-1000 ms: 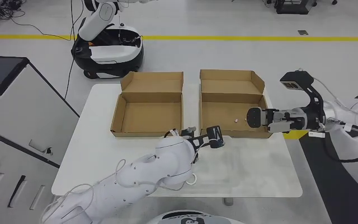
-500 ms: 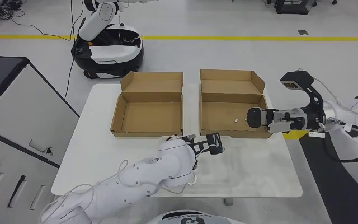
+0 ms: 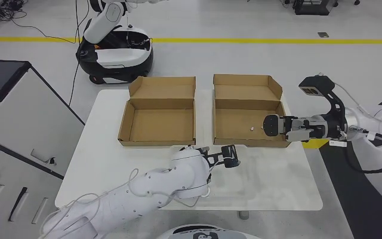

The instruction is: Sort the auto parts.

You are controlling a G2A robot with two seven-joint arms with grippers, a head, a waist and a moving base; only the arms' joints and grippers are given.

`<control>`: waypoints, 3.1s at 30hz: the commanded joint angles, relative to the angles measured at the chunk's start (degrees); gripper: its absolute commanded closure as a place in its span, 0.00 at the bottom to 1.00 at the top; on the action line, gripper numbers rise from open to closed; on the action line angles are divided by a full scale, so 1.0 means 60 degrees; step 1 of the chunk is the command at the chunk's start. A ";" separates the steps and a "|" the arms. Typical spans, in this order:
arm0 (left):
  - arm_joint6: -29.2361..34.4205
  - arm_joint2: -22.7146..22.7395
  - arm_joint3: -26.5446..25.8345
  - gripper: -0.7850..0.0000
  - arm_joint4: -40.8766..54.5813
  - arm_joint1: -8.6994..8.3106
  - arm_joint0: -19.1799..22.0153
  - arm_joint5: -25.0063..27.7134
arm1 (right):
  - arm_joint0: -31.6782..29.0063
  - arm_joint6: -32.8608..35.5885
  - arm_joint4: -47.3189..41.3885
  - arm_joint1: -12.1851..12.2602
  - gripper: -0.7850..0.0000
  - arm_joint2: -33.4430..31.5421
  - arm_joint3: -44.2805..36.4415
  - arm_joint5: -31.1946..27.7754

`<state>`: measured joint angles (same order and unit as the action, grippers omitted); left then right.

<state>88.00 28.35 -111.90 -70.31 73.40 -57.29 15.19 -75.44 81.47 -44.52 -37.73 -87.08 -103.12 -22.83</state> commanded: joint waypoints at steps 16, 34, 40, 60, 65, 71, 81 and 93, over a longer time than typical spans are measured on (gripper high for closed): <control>-0.0258 0.0060 -0.0016 0.00 0.0242 -0.0022 -0.0226 0.0282 | 0.0000 0.0000 0.0000 0.0000 0.00 0.0000 0.0000 0.0000; 0.0000 -0.0542 0.0479 0.61 0.0511 0.0249 0.0429 -0.0028 | 0.0000 0.0000 0.0000 0.0000 0.00 0.0000 0.0000 0.0000; -0.0036 -0.0603 0.0724 0.70 0.0449 0.0367 0.0547 -0.0037 | 0.0000 0.0000 0.0000 0.0000 0.00 0.0000 0.0000 0.0000; 0.0000 -0.1160 0.2039 0.79 0.0179 0.0918 0.0800 -0.0162 | 0.0000 0.0000 0.0000 0.0000 0.00 0.0000 0.0000 0.0000; 0.0000 -0.1225 0.2217 0.78 0.0160 0.0962 0.0789 -0.0141 | 0.0000 0.0000 0.0000 0.0000 0.00 0.0000 0.0000 0.0000; 0.0000 -0.1276 0.2362 0.73 0.0112 0.0988 0.0798 -0.0207 | 0.0000 0.0000 0.0000 0.0000 0.00 0.0000 0.0000 0.0000; 0.0000 -0.1257 0.2339 0.58 0.0237 0.0941 0.0740 -0.0304 | 0.0000 0.0000 0.0000 0.0000 0.00 0.0000 0.0000 0.0000; 0.0000 -0.1181 0.1891 0.57 0.0542 0.0736 0.0631 -0.0267 | 0.0000 0.0000 0.0000 0.0000 0.00 0.0000 0.0000 0.0000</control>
<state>88.00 21.28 -100.45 -67.10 77.94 -53.46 13.54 -75.44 81.47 -44.52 -37.73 -87.08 -103.12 -22.83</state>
